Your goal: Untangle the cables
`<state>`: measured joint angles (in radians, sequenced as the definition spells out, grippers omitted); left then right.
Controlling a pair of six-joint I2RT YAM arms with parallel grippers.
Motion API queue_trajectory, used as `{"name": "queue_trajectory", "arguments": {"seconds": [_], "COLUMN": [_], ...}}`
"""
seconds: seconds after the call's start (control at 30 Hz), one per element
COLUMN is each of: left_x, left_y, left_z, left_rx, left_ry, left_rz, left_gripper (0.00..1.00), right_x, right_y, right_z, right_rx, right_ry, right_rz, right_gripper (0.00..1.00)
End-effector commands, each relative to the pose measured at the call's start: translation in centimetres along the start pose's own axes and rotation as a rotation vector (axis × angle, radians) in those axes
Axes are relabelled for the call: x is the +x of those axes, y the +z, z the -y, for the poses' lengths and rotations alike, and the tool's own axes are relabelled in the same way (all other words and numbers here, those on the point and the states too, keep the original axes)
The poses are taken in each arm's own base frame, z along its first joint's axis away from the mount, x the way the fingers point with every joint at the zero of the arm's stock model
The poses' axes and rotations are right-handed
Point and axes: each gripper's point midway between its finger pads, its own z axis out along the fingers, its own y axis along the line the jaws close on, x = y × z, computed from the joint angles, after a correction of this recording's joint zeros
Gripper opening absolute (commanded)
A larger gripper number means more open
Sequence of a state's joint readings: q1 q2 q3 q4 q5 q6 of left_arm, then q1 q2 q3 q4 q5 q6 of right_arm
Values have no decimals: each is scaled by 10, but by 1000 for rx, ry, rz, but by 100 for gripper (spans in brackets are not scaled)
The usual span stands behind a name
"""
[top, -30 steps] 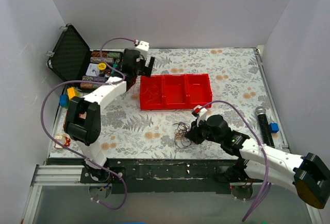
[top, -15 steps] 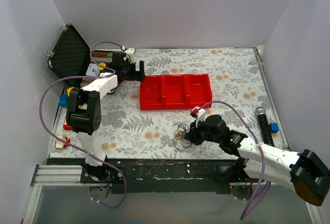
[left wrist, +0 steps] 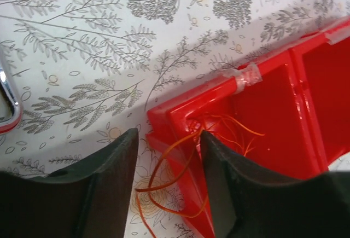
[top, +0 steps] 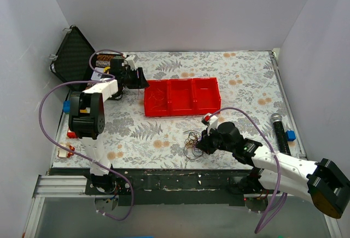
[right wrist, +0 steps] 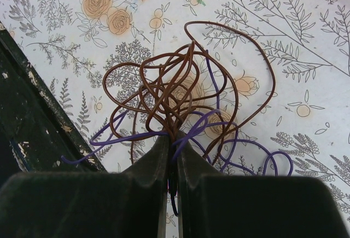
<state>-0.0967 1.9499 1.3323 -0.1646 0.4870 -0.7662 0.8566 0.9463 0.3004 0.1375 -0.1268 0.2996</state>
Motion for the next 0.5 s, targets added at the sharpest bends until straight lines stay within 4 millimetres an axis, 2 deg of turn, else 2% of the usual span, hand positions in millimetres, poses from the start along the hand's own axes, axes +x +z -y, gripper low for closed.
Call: {"name": "queue_trajectory", "arguments": {"seconds": [0.0,0.13,0.23,0.27,0.33,0.4,0.47], "left_x": [-11,-12,-15,-16,-19,-22,-22], "left_y": [-14,-16,-19,-20,-24,-31,-39], "left_z": [22,26,25,25,23,25,27], "left_rx": [103,119,103,94,73,60,57], "left_ry": [-1,-7,2,2,5,16,27], "left_rz": [31,32,39,43,46,51,56], "left_gripper": [41,31,32,37,41,53,61], "right_x": [-19,-18,-19,-18,-18,-19,-18], "right_y": [2,2,2,2,3,2,2], "right_z": [-3,-3,-3,-3,-3,-4,-3], "right_rx": [-12,-10,-11,-9,-10,-12,-12], "right_ry": [-17,-12,-13,-12,-14,-13,-13], "right_rz": [53,52,56,54,52,54,54], "right_gripper": [4,4,4,4,4,4,4]}}
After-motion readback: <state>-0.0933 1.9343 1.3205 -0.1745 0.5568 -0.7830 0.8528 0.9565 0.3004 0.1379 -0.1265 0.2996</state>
